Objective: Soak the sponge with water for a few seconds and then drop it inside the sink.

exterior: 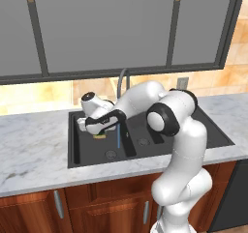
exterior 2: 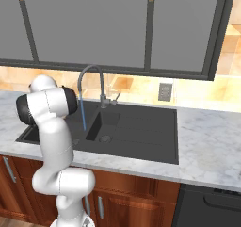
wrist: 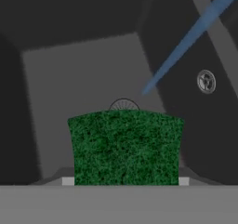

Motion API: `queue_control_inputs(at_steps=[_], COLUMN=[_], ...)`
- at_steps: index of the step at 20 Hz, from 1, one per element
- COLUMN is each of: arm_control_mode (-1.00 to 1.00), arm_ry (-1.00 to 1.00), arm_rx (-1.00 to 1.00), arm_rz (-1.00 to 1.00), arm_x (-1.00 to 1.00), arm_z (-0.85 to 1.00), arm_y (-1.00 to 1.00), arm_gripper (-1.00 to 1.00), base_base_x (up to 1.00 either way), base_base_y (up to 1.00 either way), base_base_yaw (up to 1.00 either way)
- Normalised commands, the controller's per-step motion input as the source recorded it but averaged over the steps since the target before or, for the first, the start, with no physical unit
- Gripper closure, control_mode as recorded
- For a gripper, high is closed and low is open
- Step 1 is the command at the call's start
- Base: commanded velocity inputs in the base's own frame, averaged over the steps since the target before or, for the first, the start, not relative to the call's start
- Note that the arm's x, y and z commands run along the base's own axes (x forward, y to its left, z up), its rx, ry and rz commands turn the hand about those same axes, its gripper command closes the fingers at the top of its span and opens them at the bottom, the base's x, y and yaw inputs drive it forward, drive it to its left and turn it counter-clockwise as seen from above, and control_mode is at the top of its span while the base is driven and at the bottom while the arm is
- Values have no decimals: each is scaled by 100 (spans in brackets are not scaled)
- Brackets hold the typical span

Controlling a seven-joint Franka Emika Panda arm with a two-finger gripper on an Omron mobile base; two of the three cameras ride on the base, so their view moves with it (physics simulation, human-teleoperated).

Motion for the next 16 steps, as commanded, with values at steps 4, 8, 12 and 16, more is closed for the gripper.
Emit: queue_control_inputs(at_steps=[4,8,12,16], arm_control_mode=[-100,-100,-100,-100], arm_ry=[-9,-17,-13,-4], arm_rx=[0,0,0,11], arm_rz=[29,17,2,0], arm_x=[5,22,26,10], arm_z=[-19,-12,-9,-9], arm_y=[0,-4,0,0], arm_gripper=[100,100,100,100], base_base_x=[0,0,0,0], base_base_y=[0,0,0,0], base_base_yaw=[0,0,0,0])
